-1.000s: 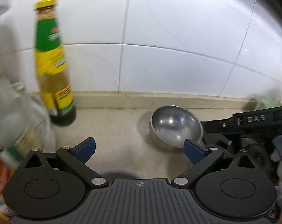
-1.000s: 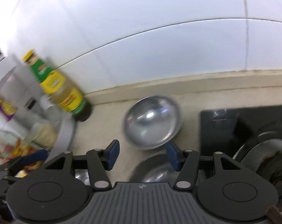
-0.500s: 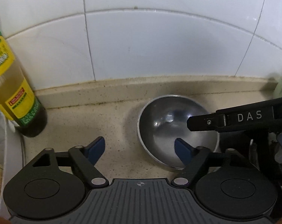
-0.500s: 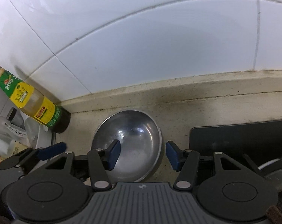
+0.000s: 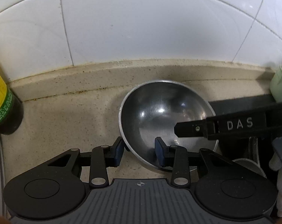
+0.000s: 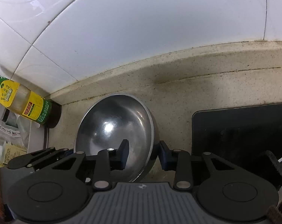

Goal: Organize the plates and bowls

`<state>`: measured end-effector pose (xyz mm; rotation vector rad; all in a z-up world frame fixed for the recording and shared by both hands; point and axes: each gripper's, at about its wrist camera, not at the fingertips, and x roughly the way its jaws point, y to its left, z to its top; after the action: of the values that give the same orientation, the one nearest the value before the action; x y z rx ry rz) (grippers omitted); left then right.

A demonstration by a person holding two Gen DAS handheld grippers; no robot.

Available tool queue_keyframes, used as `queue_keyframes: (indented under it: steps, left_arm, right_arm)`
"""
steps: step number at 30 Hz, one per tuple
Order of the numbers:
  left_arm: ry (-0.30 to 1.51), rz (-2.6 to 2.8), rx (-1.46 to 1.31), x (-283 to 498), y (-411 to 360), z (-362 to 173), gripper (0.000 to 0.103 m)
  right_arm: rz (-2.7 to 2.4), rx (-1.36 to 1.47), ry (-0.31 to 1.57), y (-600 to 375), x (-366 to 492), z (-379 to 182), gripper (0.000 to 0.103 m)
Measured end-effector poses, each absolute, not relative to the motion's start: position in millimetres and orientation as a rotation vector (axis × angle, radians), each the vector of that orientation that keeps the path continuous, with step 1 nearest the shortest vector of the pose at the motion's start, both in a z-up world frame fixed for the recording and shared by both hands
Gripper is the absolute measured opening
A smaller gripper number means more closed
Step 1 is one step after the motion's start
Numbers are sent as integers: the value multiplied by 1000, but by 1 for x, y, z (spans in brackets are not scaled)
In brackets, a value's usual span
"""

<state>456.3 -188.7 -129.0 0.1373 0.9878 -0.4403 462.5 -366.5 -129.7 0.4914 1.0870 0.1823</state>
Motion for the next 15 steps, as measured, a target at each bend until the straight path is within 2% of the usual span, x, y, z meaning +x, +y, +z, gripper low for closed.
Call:
queue_keyframes:
  steps: [6, 15]
  left_arm:
    - [925, -436, 140, 449, -186, -111, 50]
    - [862, -426, 107, 427, -161, -77, 50]
  right_arm:
    - [201, 492, 1062, -364, 460, -122, 31]
    - [239, 456, 997, -351, 450, -91, 31]
